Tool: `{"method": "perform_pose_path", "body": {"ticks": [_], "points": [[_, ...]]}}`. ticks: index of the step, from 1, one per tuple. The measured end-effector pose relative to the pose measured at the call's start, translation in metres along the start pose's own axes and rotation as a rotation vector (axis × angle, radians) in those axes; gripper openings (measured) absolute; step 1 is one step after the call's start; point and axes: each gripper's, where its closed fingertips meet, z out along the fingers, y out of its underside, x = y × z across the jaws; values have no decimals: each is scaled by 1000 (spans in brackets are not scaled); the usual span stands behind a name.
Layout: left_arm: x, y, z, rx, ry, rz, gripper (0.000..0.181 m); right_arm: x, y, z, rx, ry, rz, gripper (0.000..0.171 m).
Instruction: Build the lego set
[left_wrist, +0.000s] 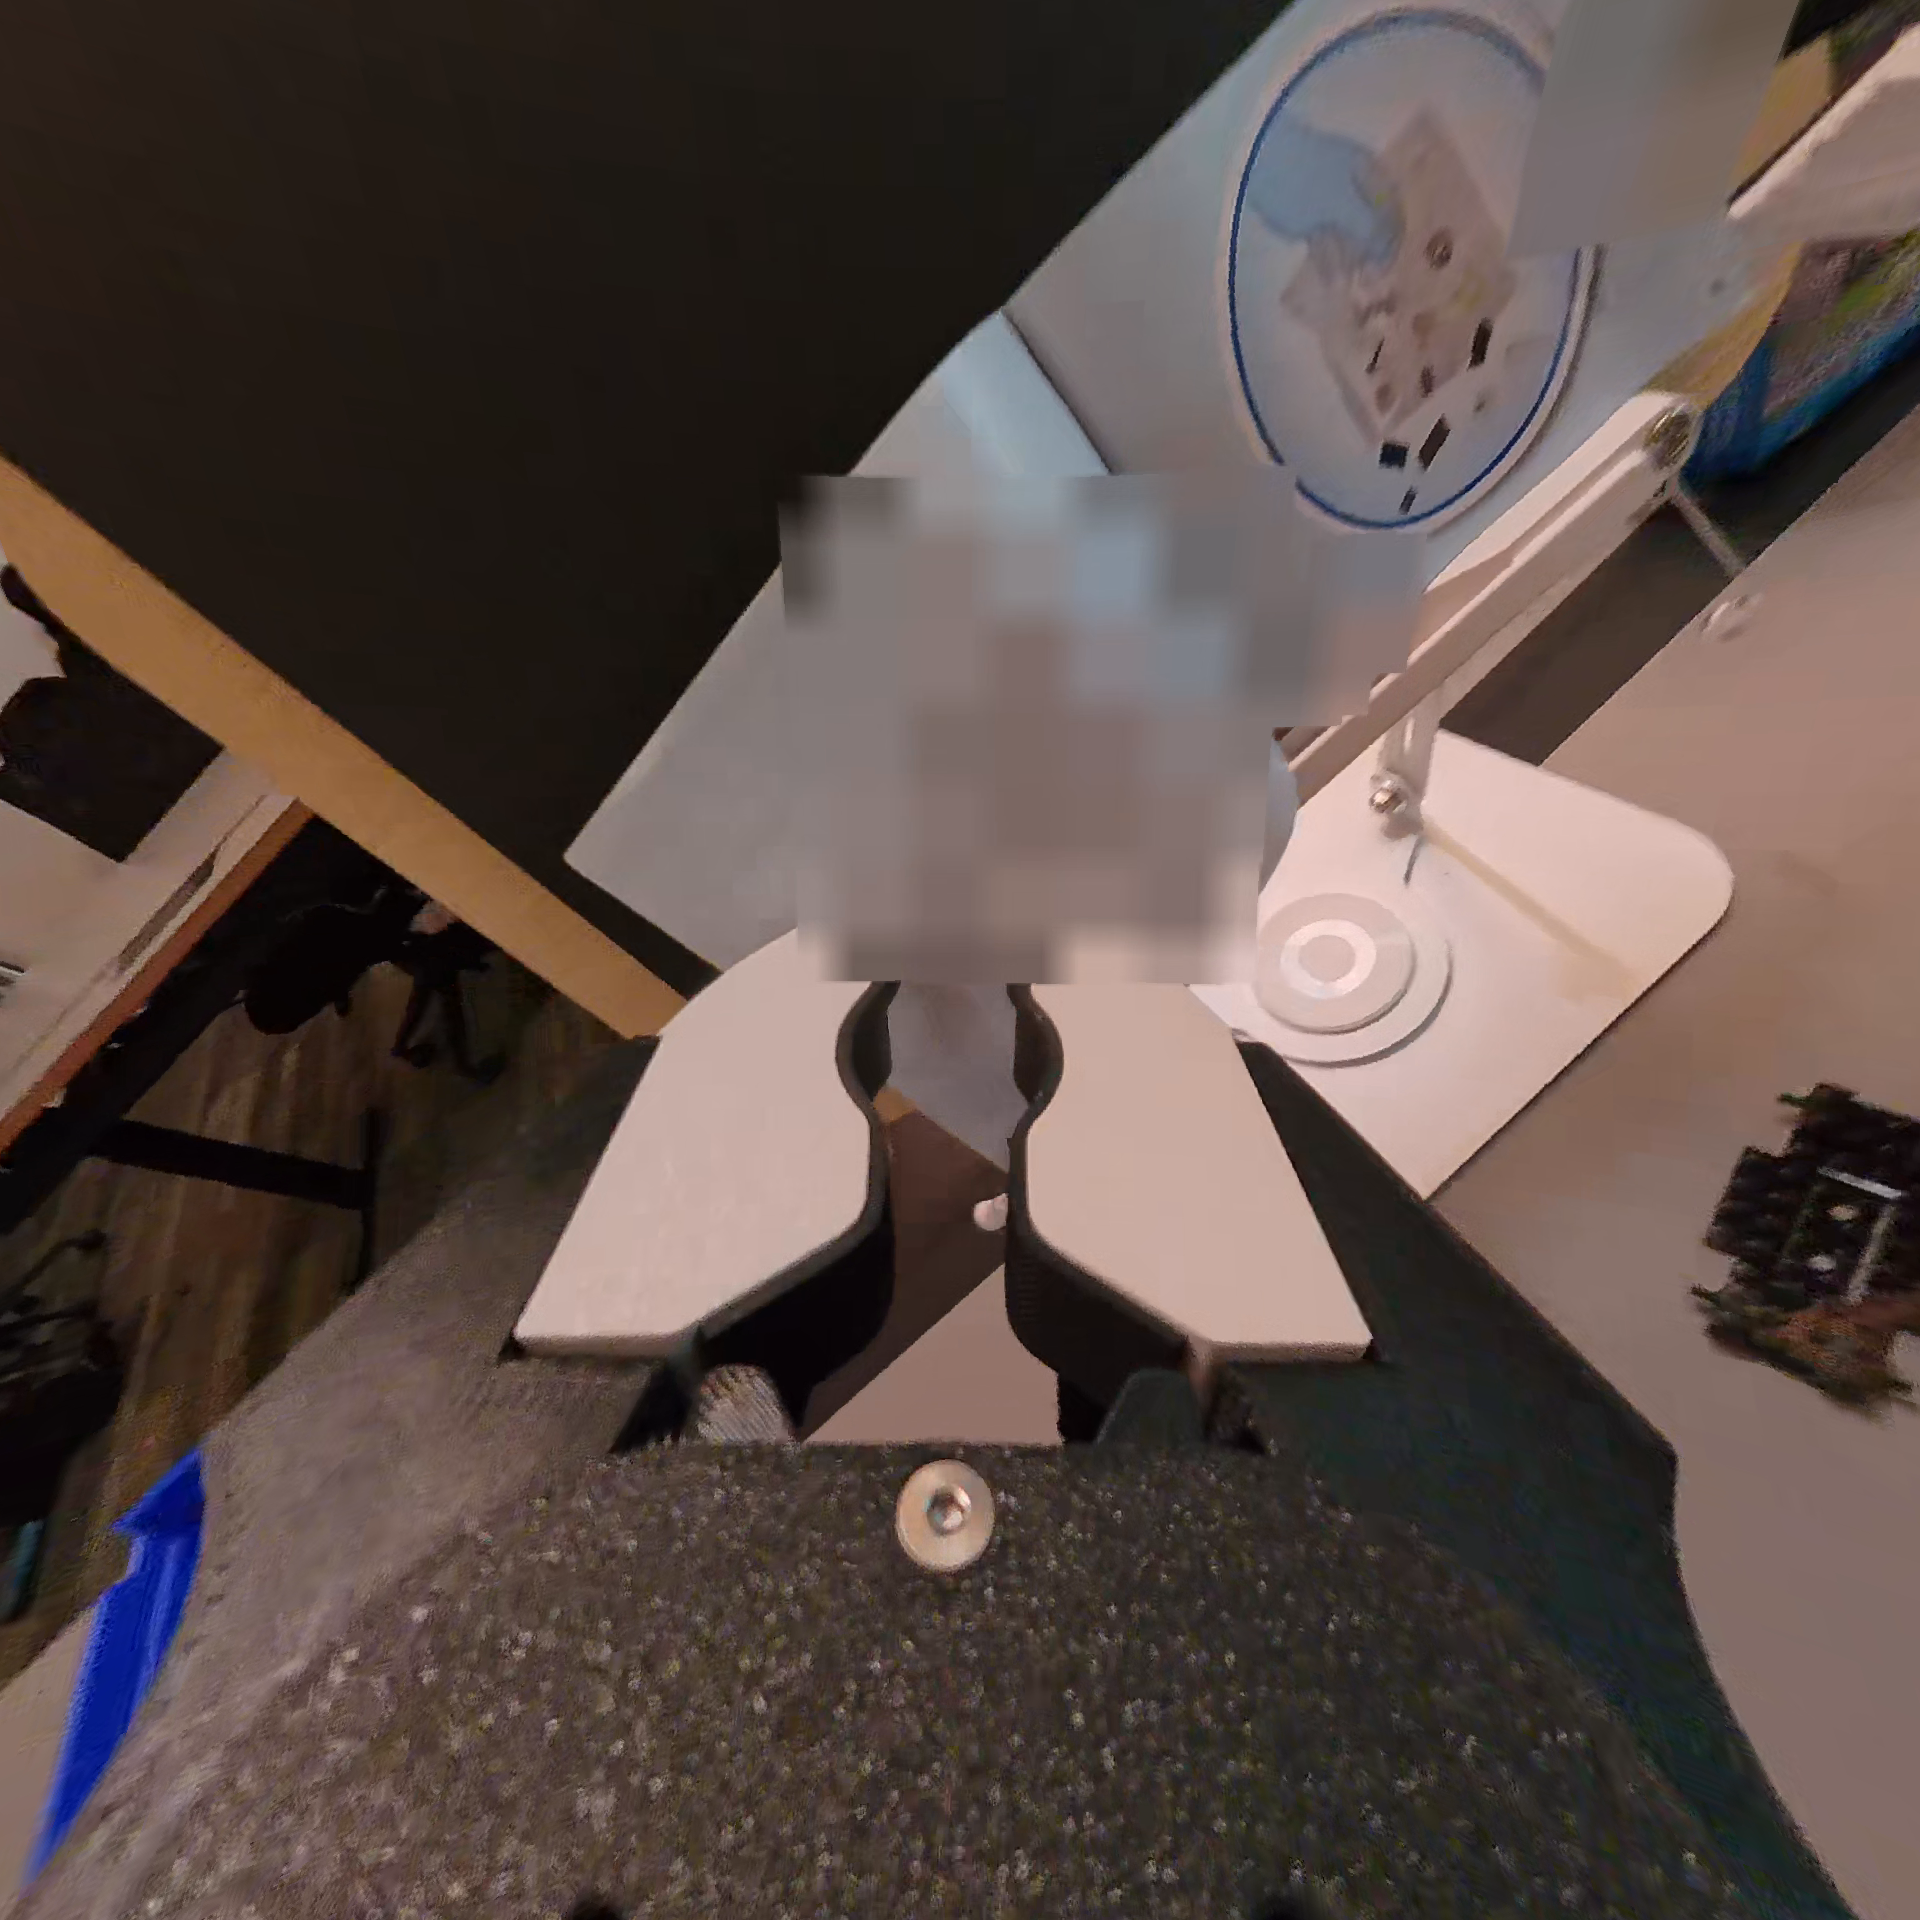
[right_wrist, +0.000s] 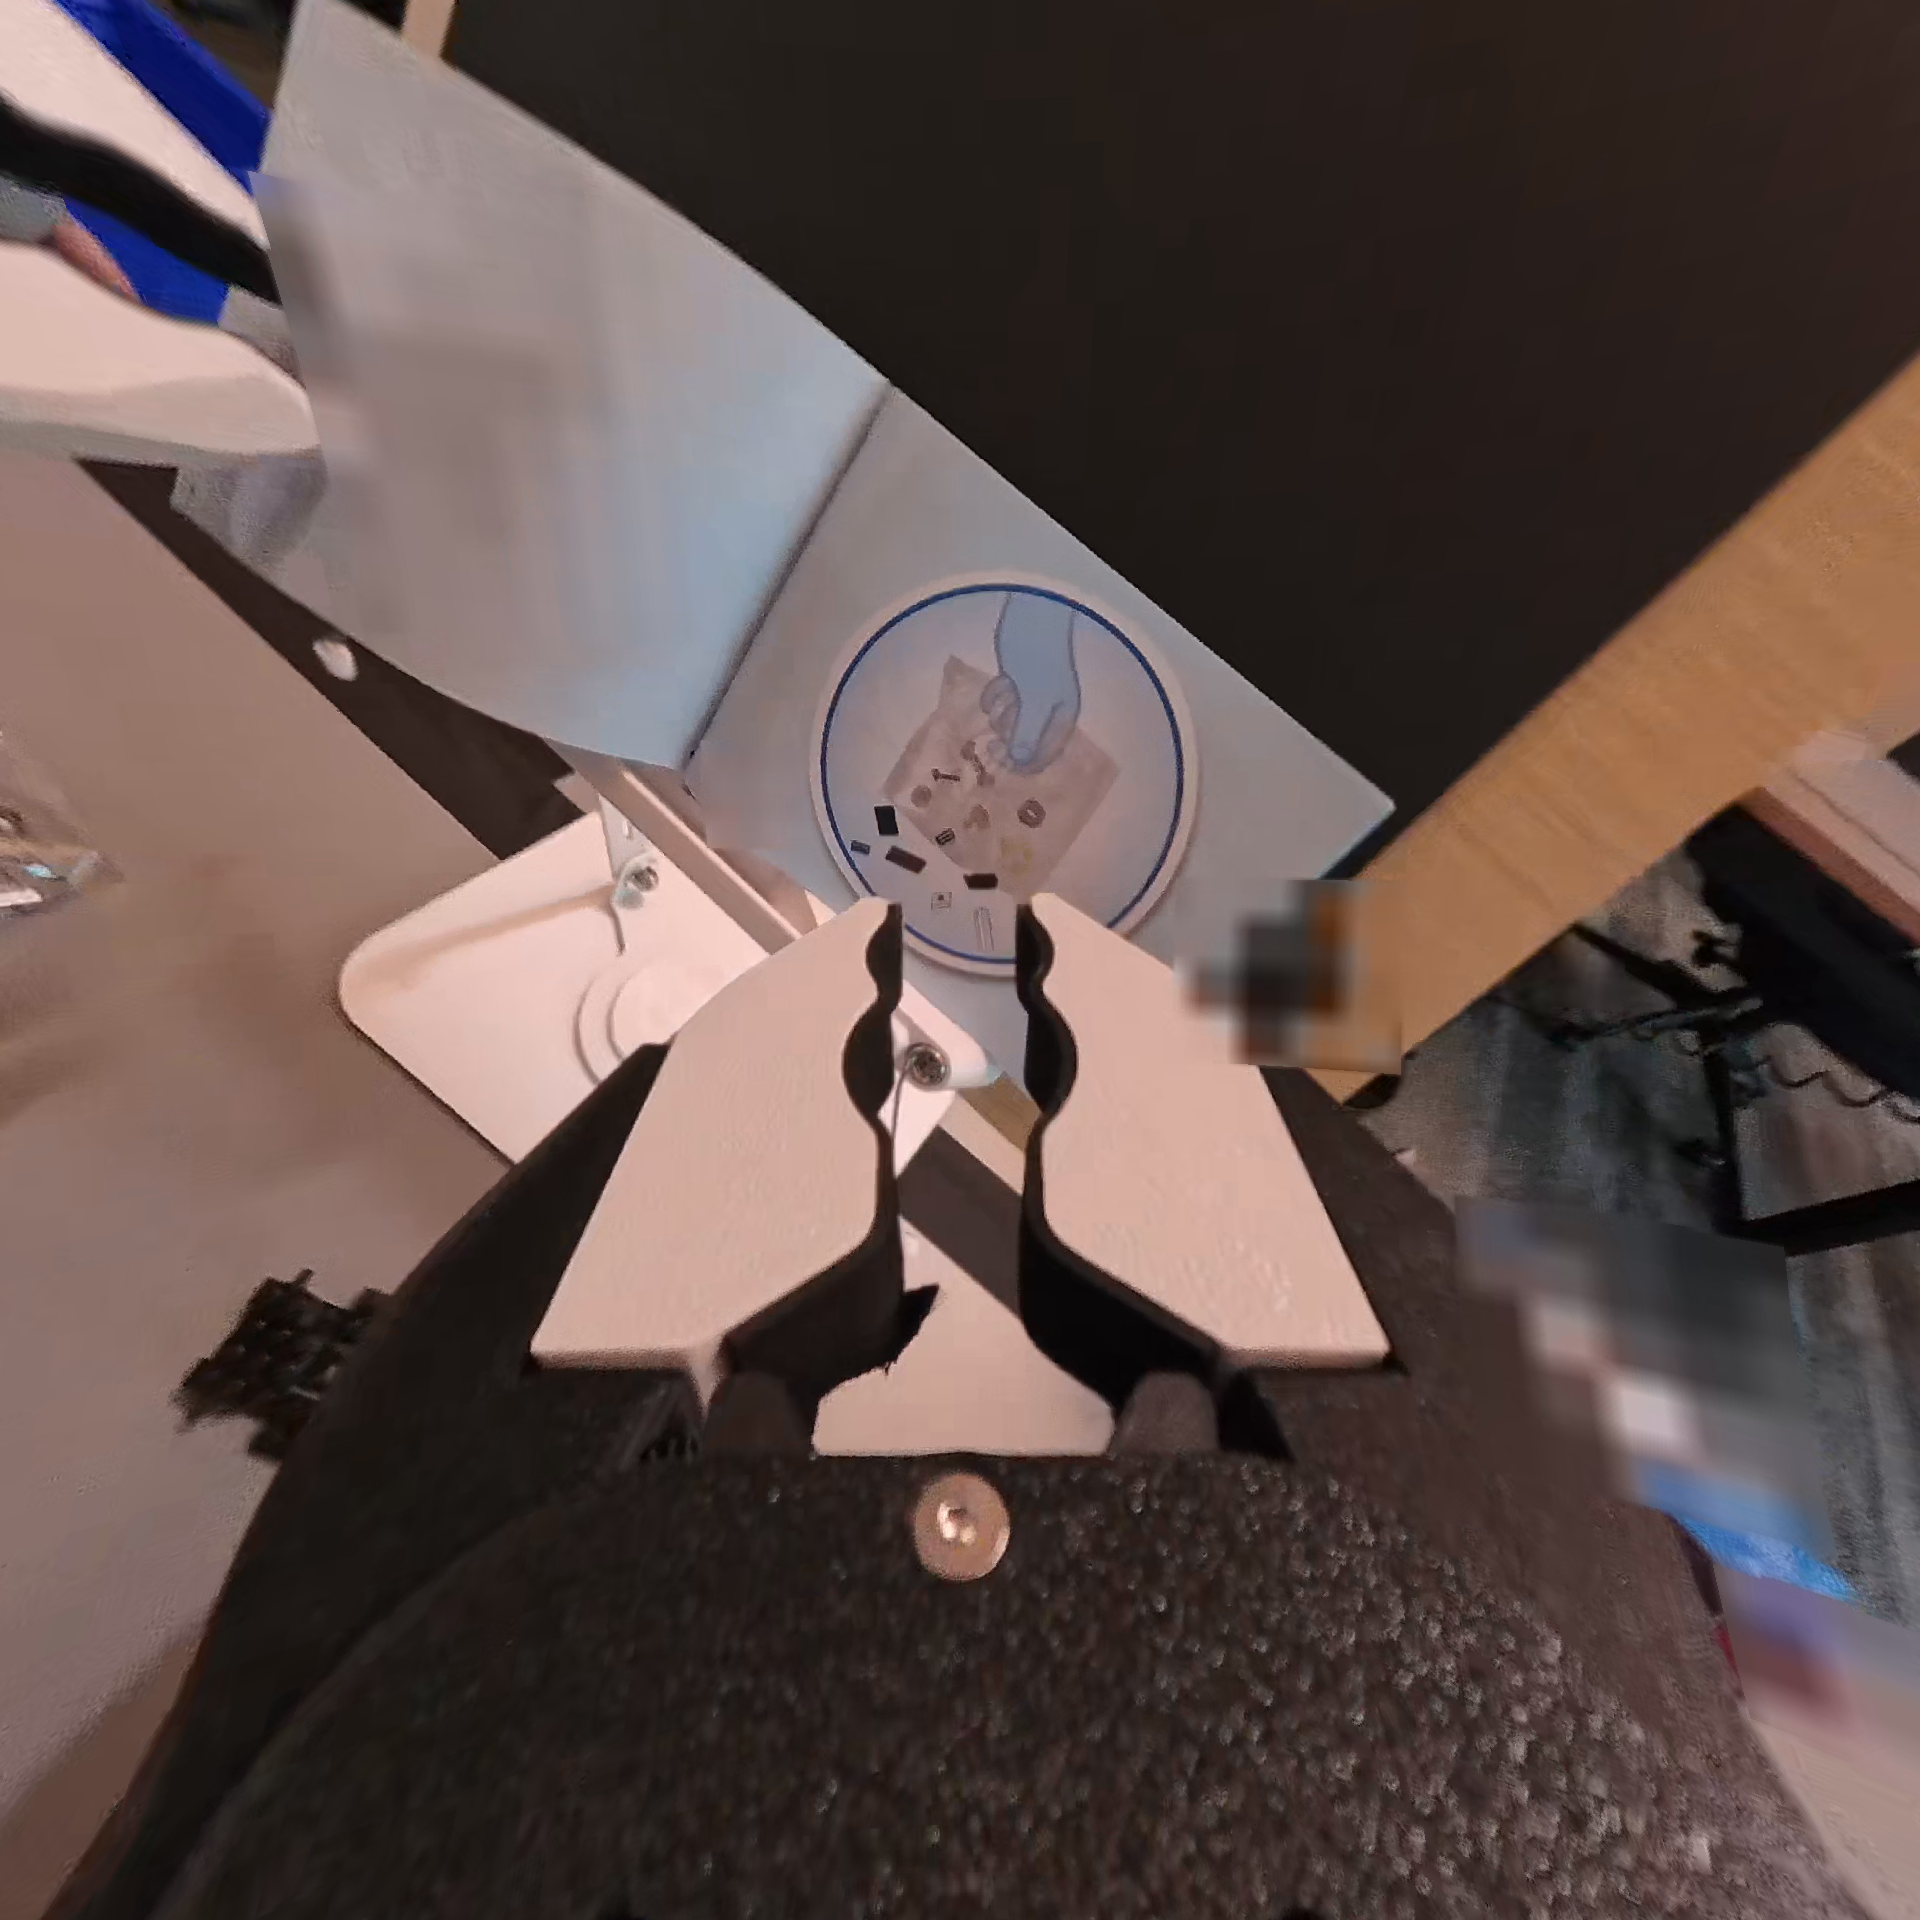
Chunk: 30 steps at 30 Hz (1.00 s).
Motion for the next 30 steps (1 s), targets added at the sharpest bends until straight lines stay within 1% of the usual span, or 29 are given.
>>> {"method": "perform_pose_path", "body": {"ticks": [4, 8, 10, 12, 15, 18, 19, 20, 22, 25, 30], "points": [[4, -8, -14, 75, -16, -75, 18, -10, -2, -8, 108, -52, 137, 18], [4, -12, -28, 142, -28, -175, 17, -41, -9, -1, 177, -124, 164, 14], [4, -10, -32, 163, -28, -226, 17, -57, -15, 13, 164, -137, 137, 12], [3, -6, -34, 179, -31, -270, 17, -64, -22, 34, 131, -103, 65, 11], [3, -2, -38, 216, -26, -344, 16, -73, -28, 66, 45, -79, -32, 10], [-1, 6, -36, 208, -27, -362, 15, -67, -26, 90, -77, 16, -135, 5], [-3, 11, -36, 198, -33, -363, 15, -64, -26, 93, -95, 46, -155, 0], [-4, 14, -35, 198, -32, -370, 15, -64, -26, 94, -107, 54, -165, 0], [-3, 20, -32, 197, -13, -396, 14, -65, -26, 95, -121, 44, -173, 5], [-2, 29, -21, 172, -7, -402, 15, -67, -25, 94, -132, 37, -182, 5], [7, 34, -9, 159, 7, -383, 15, -71, -24, 91, -97, -17, -157, 8]]}}
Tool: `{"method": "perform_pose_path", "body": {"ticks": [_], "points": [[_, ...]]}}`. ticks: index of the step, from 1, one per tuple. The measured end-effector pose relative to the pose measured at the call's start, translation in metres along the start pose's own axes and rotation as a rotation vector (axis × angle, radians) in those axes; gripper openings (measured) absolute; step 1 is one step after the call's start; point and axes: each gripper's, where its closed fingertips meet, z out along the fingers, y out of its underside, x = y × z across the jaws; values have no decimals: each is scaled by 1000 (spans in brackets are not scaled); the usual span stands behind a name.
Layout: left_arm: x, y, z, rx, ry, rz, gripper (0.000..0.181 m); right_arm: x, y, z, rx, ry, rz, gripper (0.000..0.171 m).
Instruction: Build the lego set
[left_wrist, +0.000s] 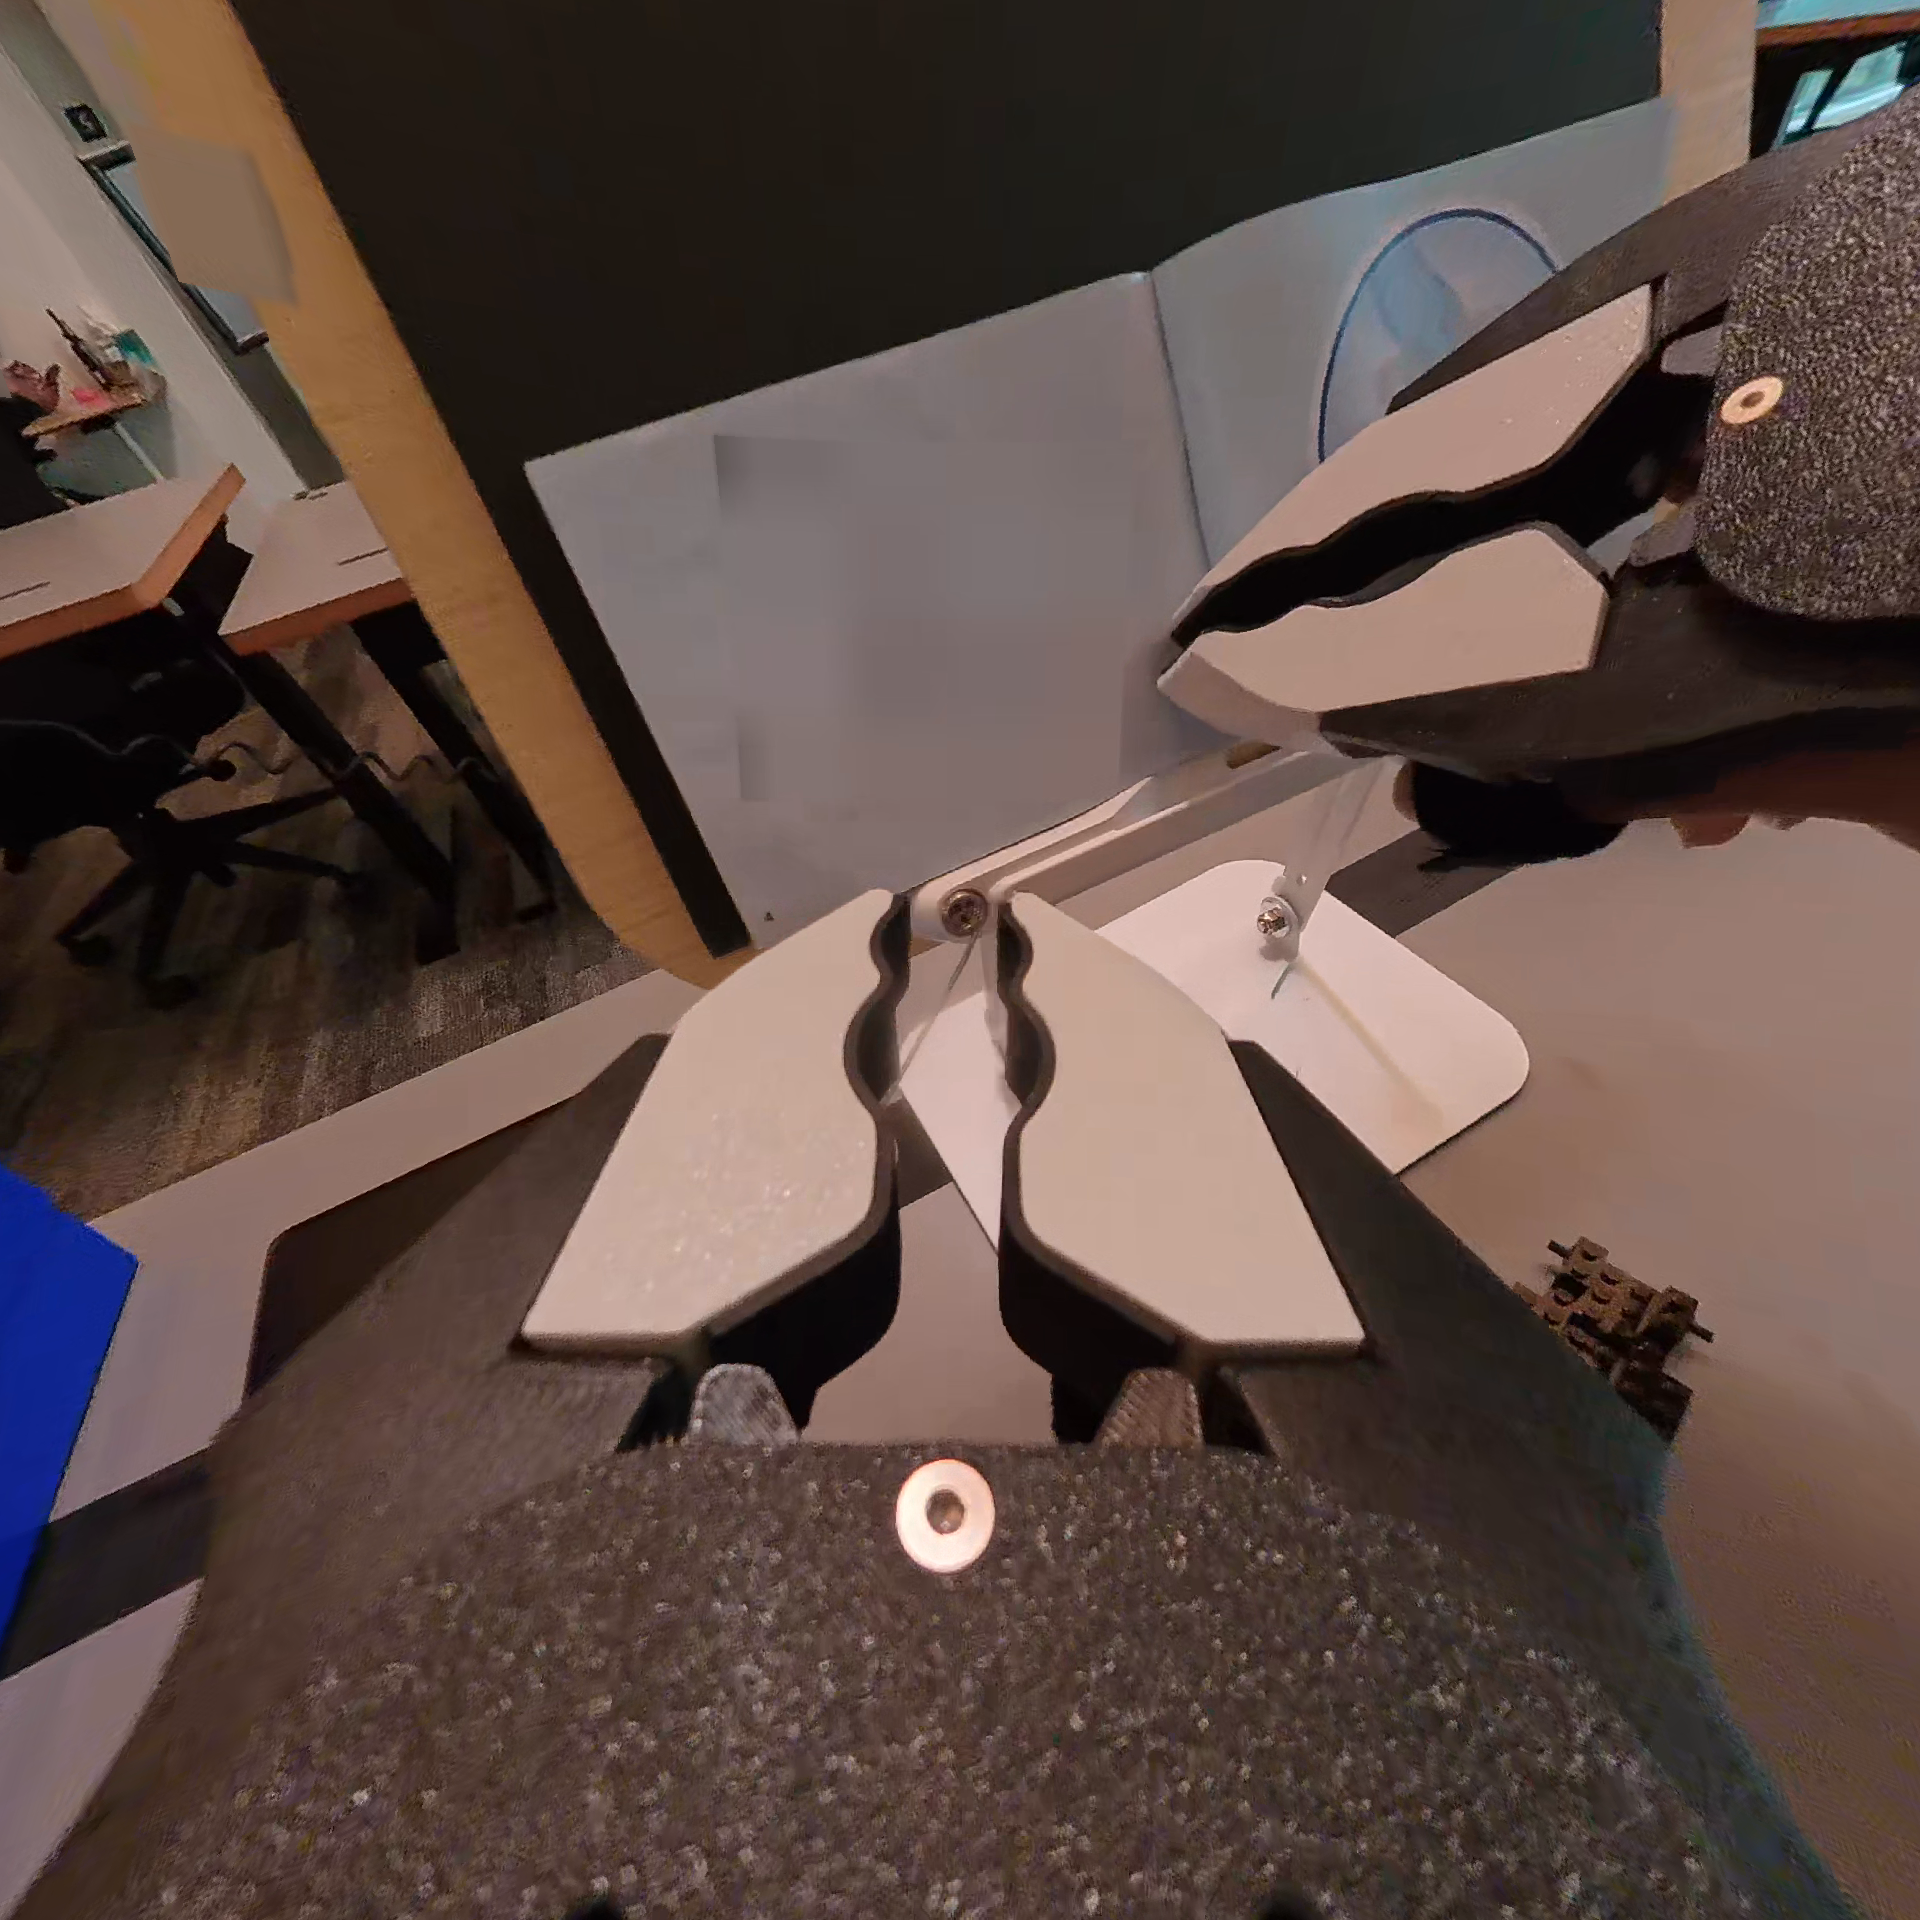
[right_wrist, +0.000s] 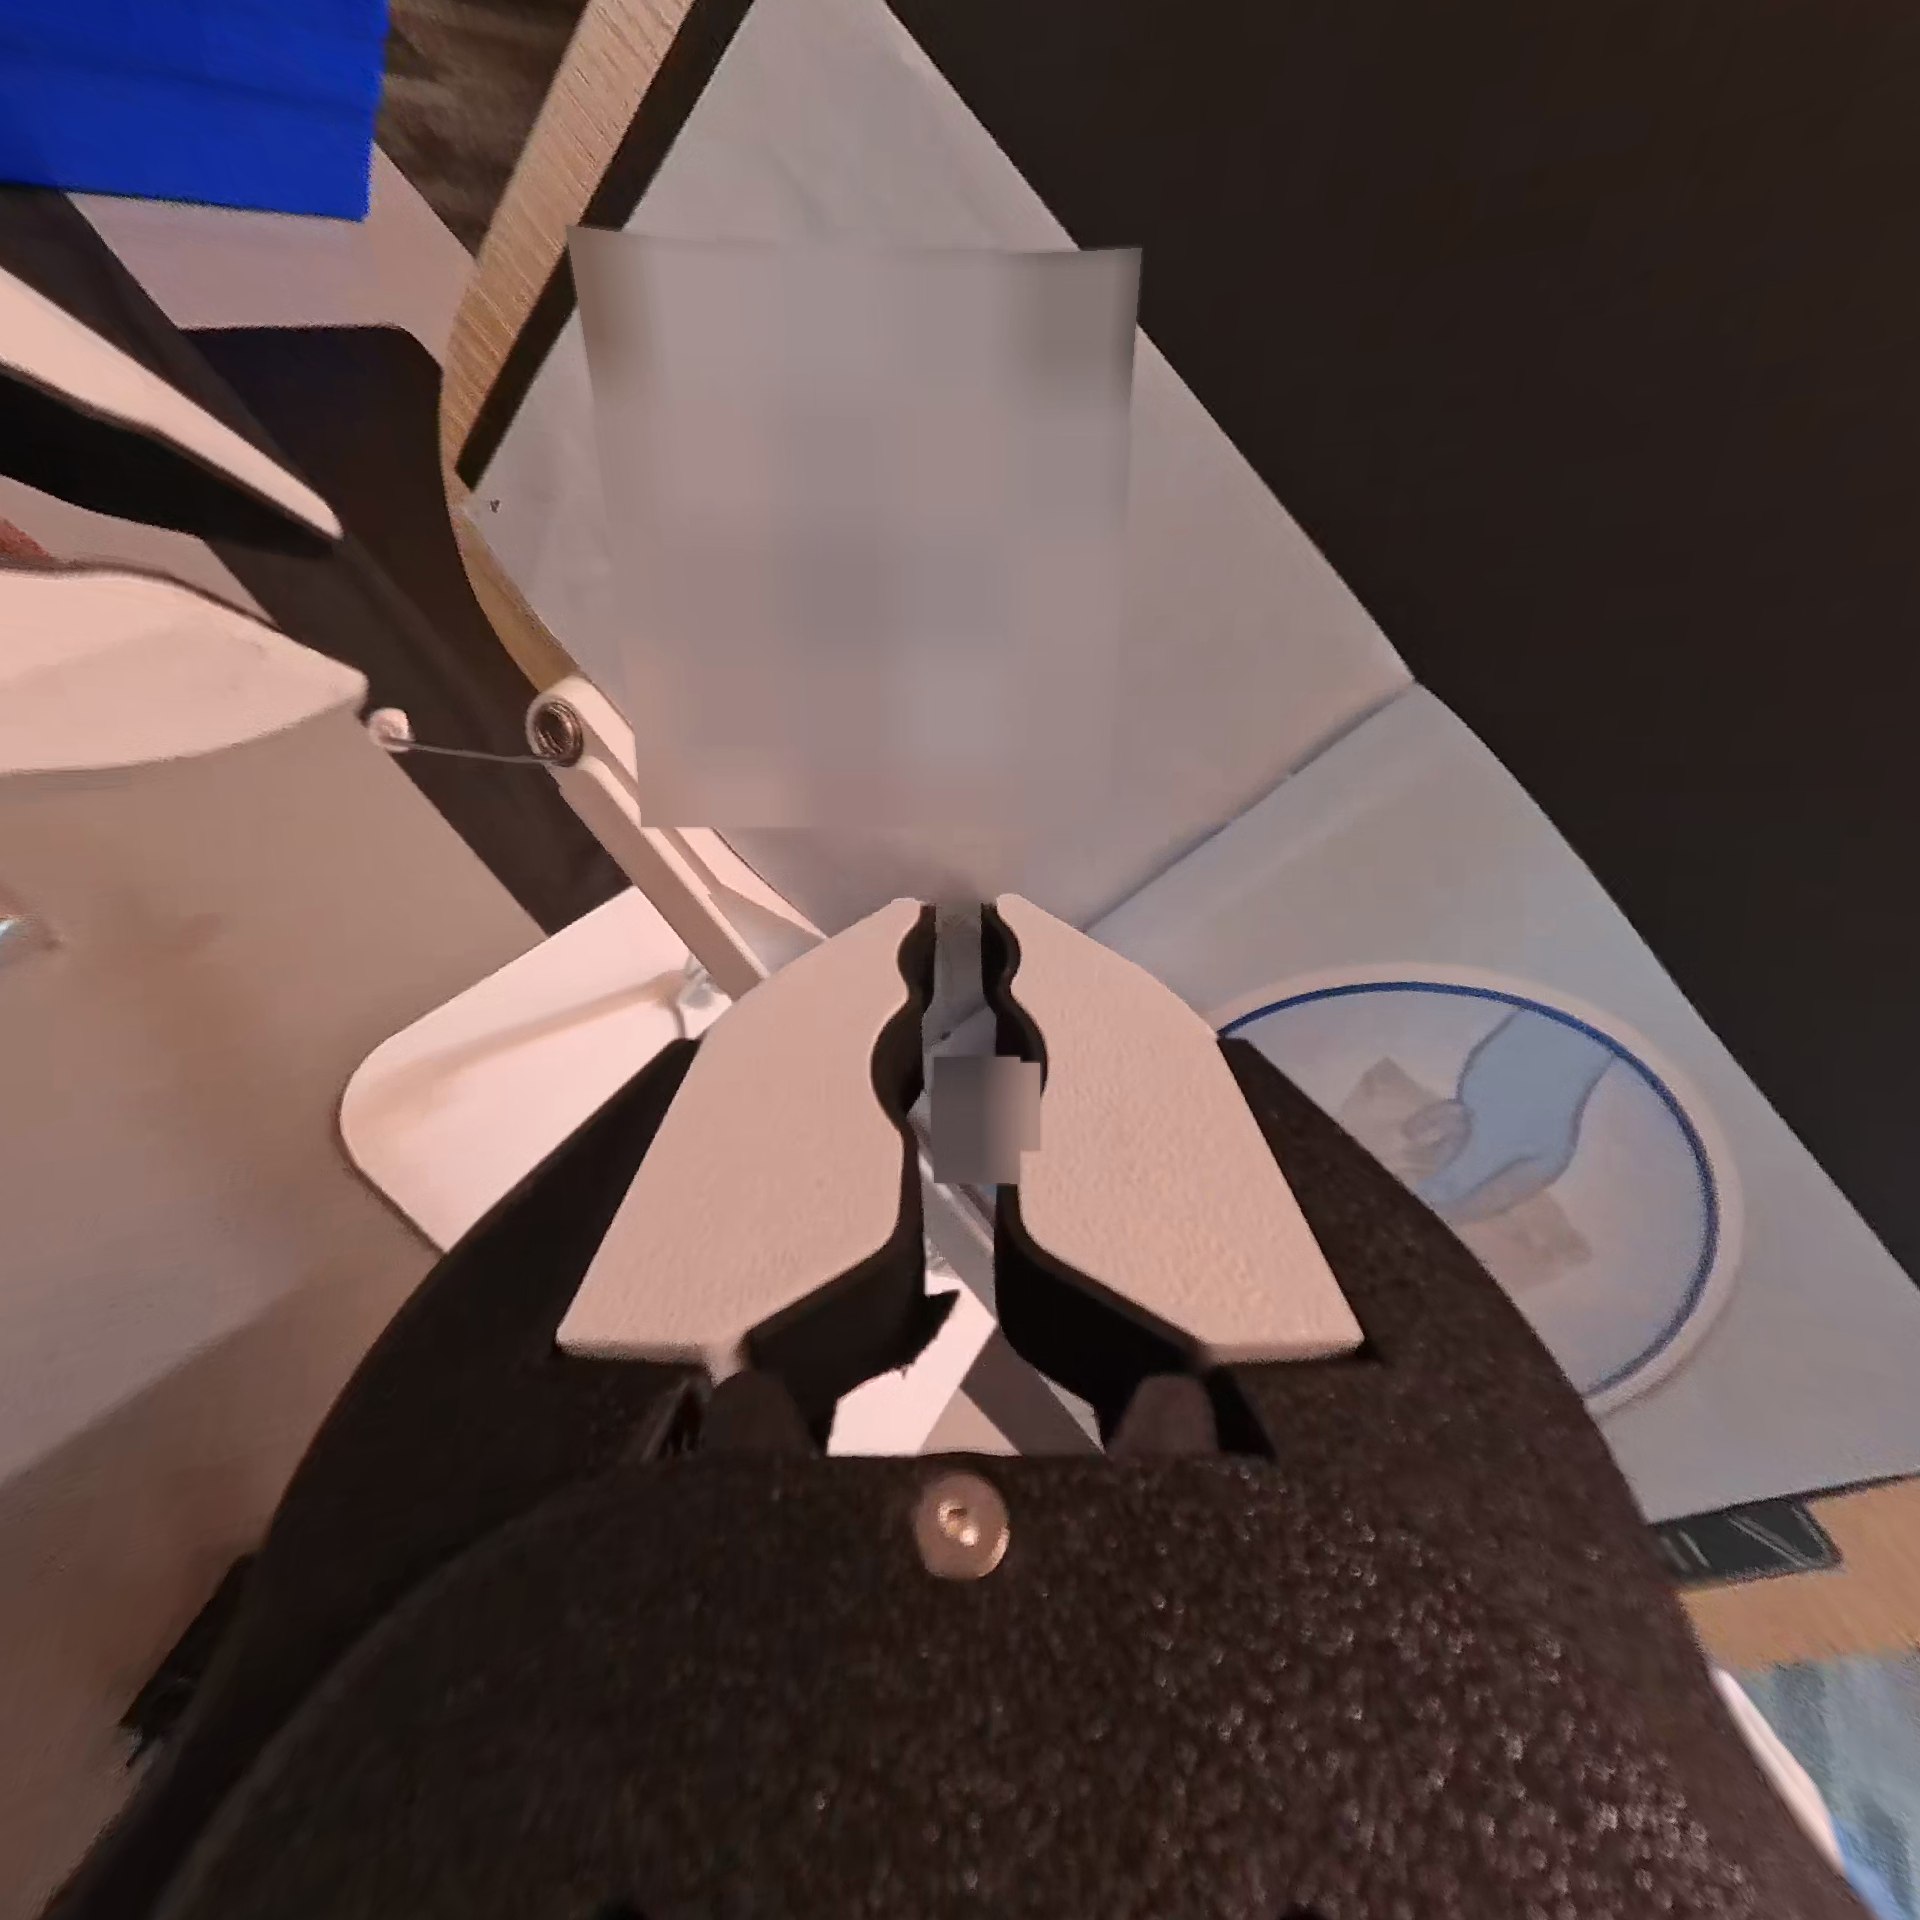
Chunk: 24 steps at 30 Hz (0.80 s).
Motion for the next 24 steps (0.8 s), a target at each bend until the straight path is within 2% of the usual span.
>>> {"method": "perform_pose_path", "body": {"ticks": [5, 9, 11, 13, 14, 17, 21, 22, 24], "points": [[10, 6, 11, -19, 10, 21, 16, 1, 0, 0, 31, -36, 25, 7], [-5, 20, 11, -77, -15, 20, 11, -1, -1, -7, 51, -72, 39, 9], [10, 38, 8, -168, 167, -87, 7, 1, -1, -8, 48, -60, 16, 9], [38, 53, 3, -242, 421, -291, 14, 4, 2, -6, 25, -42, -19, 7], [43, 57, 4, -239, 471, -383, 17, 5, 2, -5, 17, -37, -31, 6], [36, 61, 19, -111, 487, -640, 19, 8, 3, -2, -22, -5, -69, 1], [9, 40, 22, 240, 573, -1157, 25, 10, 3, 2, -104, 40, -147, 1], [-1, 38, 20, 311, 581, -1244, 24, 10, 3, 2, -122, 51, -162, 0], [-11, 43, 21, 352, 558, -1313, 24, 10, 3, 2, -142, 61, -185, 0]]}}
